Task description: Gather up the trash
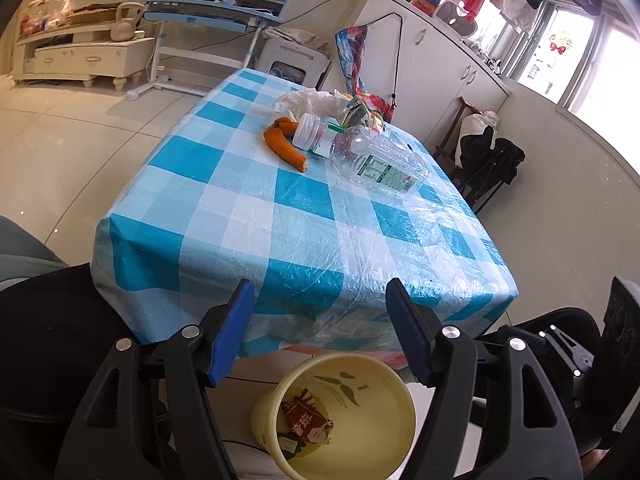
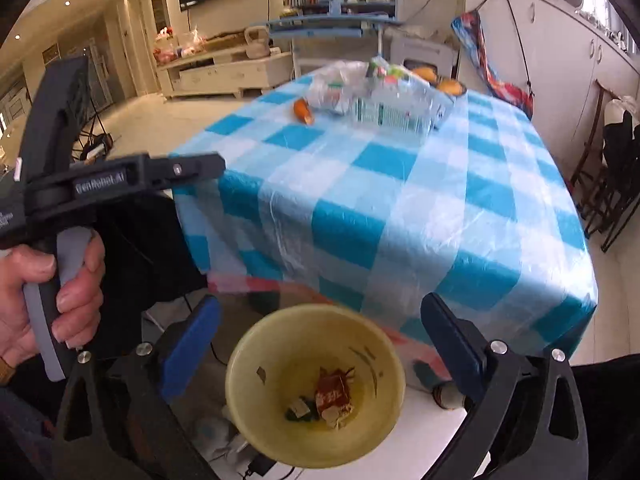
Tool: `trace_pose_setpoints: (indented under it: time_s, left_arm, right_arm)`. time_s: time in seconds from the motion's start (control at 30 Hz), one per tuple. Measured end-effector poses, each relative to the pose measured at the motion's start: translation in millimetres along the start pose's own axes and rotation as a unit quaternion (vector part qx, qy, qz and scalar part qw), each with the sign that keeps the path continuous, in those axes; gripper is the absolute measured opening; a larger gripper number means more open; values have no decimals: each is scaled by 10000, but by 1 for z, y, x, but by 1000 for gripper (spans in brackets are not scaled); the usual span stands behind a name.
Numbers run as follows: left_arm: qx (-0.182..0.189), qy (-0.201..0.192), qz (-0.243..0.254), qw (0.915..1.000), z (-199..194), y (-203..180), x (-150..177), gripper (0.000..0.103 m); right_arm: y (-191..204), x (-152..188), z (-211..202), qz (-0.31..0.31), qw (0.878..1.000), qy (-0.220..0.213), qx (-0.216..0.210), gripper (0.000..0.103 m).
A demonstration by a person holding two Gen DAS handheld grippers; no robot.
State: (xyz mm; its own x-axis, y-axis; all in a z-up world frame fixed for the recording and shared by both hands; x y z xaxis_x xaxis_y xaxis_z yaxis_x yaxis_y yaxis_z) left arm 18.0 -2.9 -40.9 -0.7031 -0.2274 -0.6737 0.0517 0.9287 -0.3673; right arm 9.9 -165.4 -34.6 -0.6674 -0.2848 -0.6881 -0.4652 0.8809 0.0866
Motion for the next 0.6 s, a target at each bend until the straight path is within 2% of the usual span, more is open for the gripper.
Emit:
trace_pose_setpoints:
  time_s: [0.1,0.23,0.6]
  left_arm:
    - [-3,-30,29,10000,-2,0,-1,66]
    - [-14,-54,20,10000,-2,0,-2,66]
    - [-120,-91,190,9997,-5,-3,-1,72]
  right_arm:
    - [-5,-5,-6,-22,9994,-259,219,97]
    - [-11,-3,-1,164,9993,-211,248,97]
    - [4,7,7,-271,9990,-56,357,97]
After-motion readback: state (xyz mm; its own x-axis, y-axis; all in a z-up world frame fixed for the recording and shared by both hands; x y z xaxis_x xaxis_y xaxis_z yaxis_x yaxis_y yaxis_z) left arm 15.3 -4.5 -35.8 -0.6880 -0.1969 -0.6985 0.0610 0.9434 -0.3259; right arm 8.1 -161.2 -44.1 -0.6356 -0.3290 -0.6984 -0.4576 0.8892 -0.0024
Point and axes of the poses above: each gripper's, at about its wrist camera, not at the fingertips, and z roughly the way its jaws point, y to its left, x to its underside, the point moved 5 cm from there along z, roughly the way its jaws point, and after that the axes turned 3 degrees about -x, right-handed, at the moved point
